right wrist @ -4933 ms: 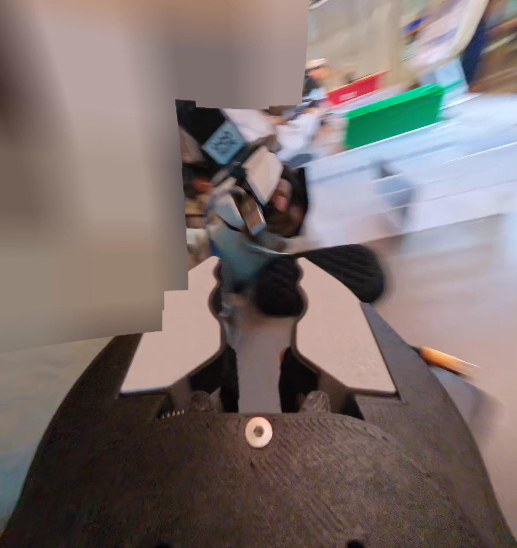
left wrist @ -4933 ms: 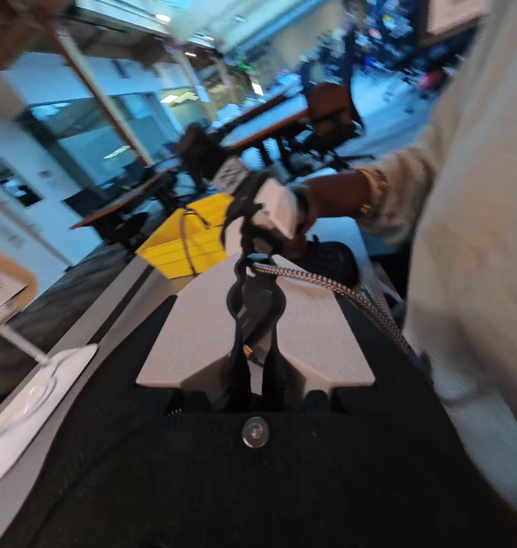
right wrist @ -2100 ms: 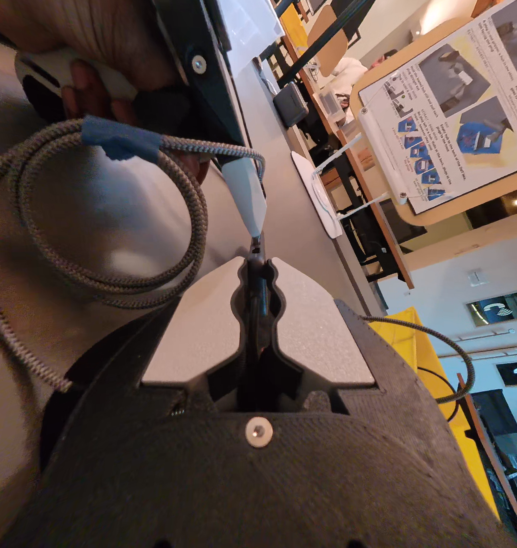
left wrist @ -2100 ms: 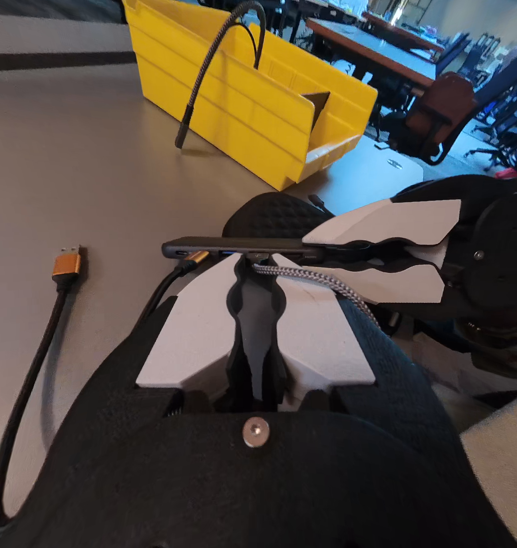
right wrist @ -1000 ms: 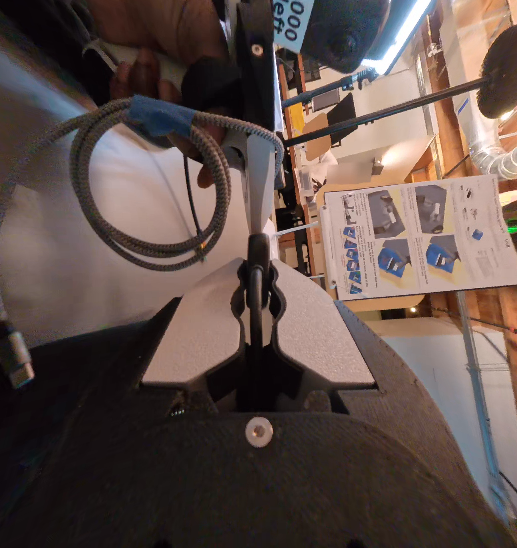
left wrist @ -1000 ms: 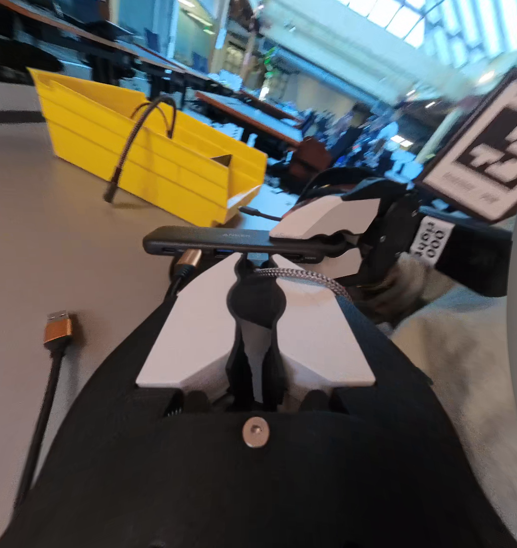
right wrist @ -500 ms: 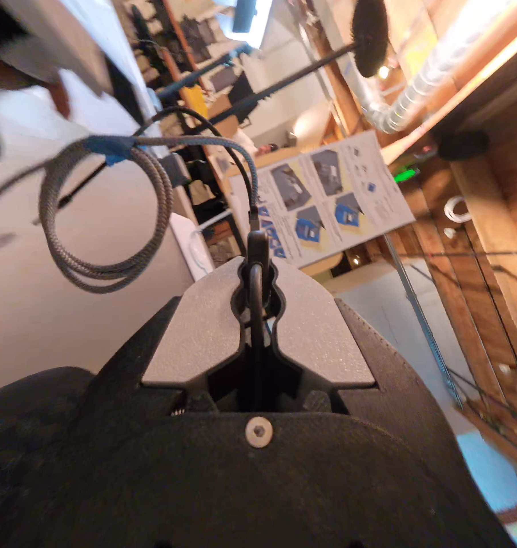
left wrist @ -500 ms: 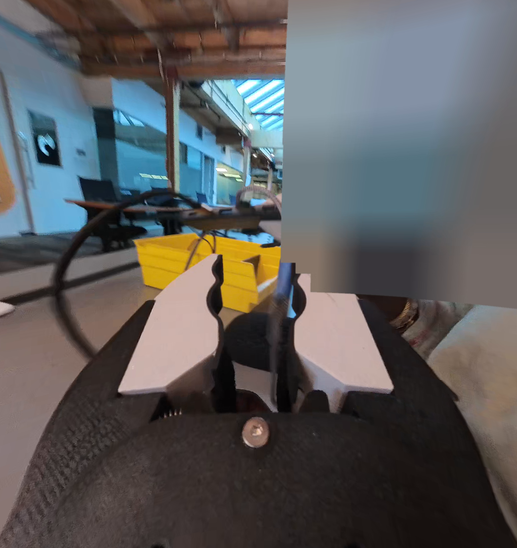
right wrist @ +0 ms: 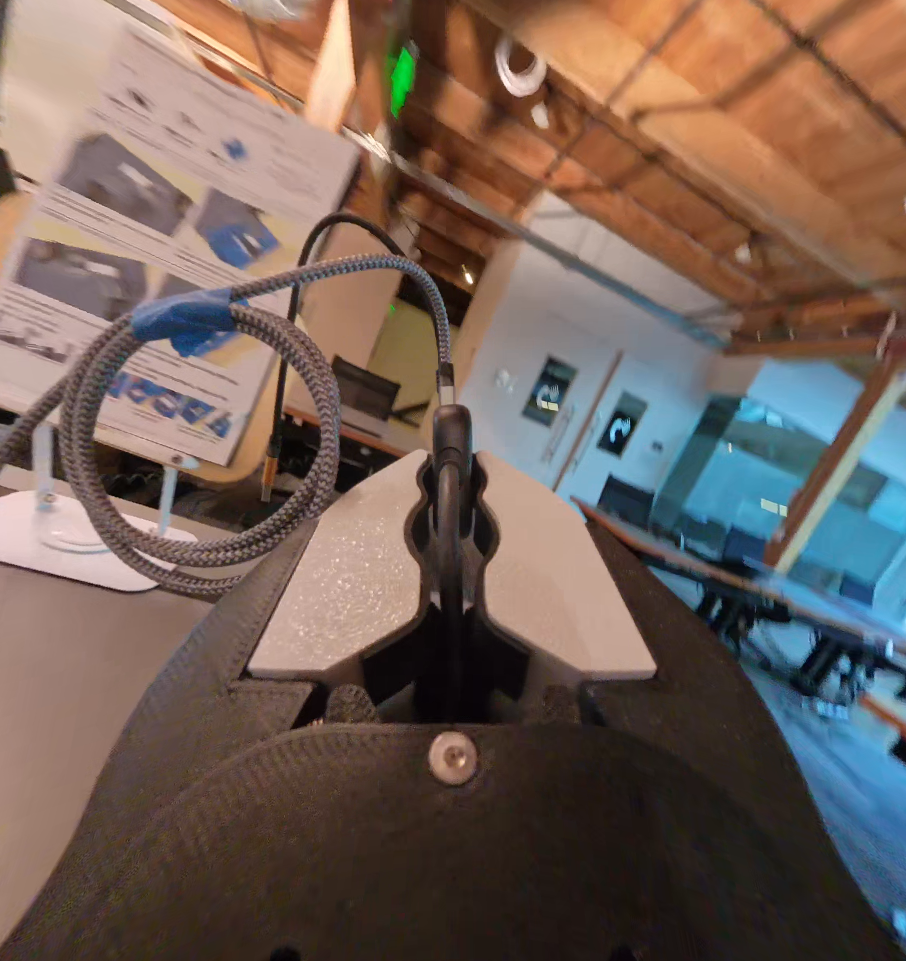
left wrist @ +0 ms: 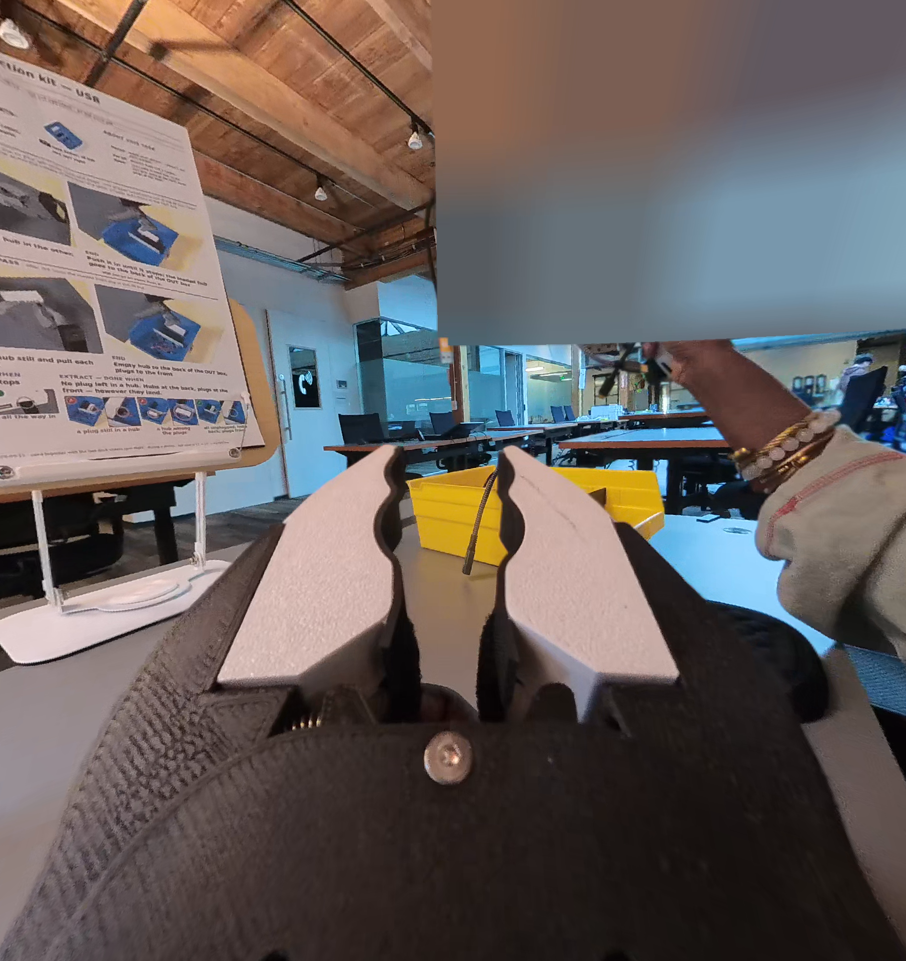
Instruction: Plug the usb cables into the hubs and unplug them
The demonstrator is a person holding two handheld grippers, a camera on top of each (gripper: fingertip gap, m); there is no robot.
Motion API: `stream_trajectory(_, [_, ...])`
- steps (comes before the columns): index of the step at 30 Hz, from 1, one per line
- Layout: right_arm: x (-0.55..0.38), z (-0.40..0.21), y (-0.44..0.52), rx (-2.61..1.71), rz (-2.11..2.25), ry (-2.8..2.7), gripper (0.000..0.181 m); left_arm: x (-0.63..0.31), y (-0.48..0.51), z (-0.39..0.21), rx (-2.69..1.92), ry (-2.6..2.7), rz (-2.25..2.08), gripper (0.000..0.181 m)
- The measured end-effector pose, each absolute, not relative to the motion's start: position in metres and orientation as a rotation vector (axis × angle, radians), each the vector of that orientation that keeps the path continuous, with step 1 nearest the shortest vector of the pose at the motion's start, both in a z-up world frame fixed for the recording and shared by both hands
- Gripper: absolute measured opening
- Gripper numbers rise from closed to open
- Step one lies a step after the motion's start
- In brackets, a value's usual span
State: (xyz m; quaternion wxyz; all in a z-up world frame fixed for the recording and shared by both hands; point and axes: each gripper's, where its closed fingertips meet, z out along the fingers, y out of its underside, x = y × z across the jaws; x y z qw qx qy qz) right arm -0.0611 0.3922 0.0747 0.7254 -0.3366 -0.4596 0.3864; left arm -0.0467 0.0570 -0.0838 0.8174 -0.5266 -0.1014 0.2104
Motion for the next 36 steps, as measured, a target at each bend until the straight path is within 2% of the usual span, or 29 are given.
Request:
stream_trajectory(7, [-0.082, 0.006, 0.471, -1.138, 0.828, -1.008, 0.012, -0.048, 0.058, -0.085, -1.126, -0.203, 0.492, 0.034])
stream_trajectory(14, [-0.106, -0.03, 0.493, -1.264, 0.917, -1.048, 0.012, -0.049, 0.059, -0.085, -1.123, -0.199, 0.495, 0.034])
stream_trajectory(21, [-0.129, -0.087, 0.504, -1.365, 0.697, -1.366, 0.012, -0.049, 0.061, -0.087, -1.133, -0.2, 0.488, 0.034])
stream_trajectory(29, [-0.153, -0.073, 0.467, -1.17, 0.894, -1.494, 0.031, -0.05, 0.062, -0.088, -1.136, -0.201, 0.488, 0.034])
stream_trajectory(36, [-0.101, -0.05, 0.418, -1.059, 1.03, -1.462, 0.035, -0.049, 0.061, -0.085, -1.12, -0.199, 0.487, 0.035])
